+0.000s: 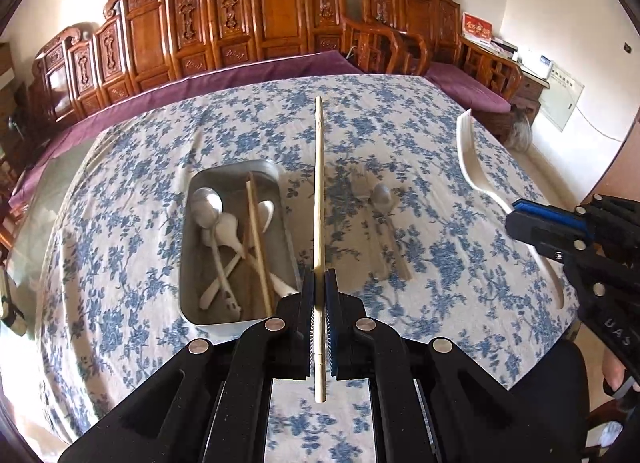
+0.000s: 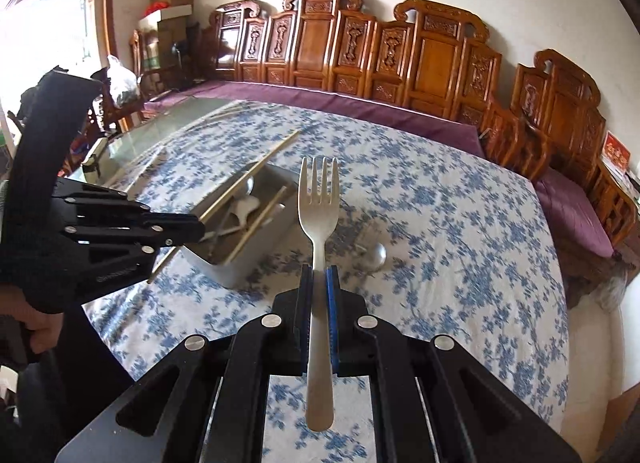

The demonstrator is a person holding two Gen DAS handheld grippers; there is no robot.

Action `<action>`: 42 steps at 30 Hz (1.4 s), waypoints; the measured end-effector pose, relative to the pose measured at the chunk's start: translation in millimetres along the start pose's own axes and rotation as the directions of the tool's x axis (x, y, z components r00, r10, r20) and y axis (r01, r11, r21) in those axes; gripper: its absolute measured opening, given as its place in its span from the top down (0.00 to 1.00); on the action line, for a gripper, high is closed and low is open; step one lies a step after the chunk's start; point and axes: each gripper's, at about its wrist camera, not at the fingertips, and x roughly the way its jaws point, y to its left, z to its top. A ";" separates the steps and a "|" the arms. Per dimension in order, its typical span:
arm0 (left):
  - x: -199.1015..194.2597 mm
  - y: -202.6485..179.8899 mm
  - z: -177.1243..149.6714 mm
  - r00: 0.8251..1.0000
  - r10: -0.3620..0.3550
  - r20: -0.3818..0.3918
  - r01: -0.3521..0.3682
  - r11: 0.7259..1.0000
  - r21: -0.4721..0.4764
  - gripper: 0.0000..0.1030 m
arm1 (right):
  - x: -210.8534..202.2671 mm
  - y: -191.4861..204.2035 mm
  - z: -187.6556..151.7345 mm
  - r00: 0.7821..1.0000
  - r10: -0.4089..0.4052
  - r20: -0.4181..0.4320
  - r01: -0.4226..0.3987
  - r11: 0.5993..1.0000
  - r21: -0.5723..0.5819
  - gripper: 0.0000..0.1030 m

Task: Organize utensils
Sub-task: 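Lower the chopstick into the grey tray and open the left tool while the right tool holds the fork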

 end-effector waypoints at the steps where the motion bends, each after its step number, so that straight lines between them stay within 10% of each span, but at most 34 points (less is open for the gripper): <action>1: 1.7 4.2 -0.2 1.000 0.002 -0.002 -0.002 1.000 -0.003 0.96 | 3.0 2.9 1.9 1.000 0.006 -0.001 -0.006 1.000 -0.002 0.92; 16: 48.4 81.4 15.7 0.998 0.013 -0.066 -0.019 0.997 -0.081 0.96 | 59.9 25.4 19.4 0.997 0.058 -0.051 -0.059 0.998 -0.019 0.92; 42: 105.3 100.0 15.9 0.988 -0.024 -0.151 0.011 0.996 -0.087 0.88 | 112.7 31.7 44.5 0.989 0.107 -0.106 -0.108 0.994 -0.008 0.92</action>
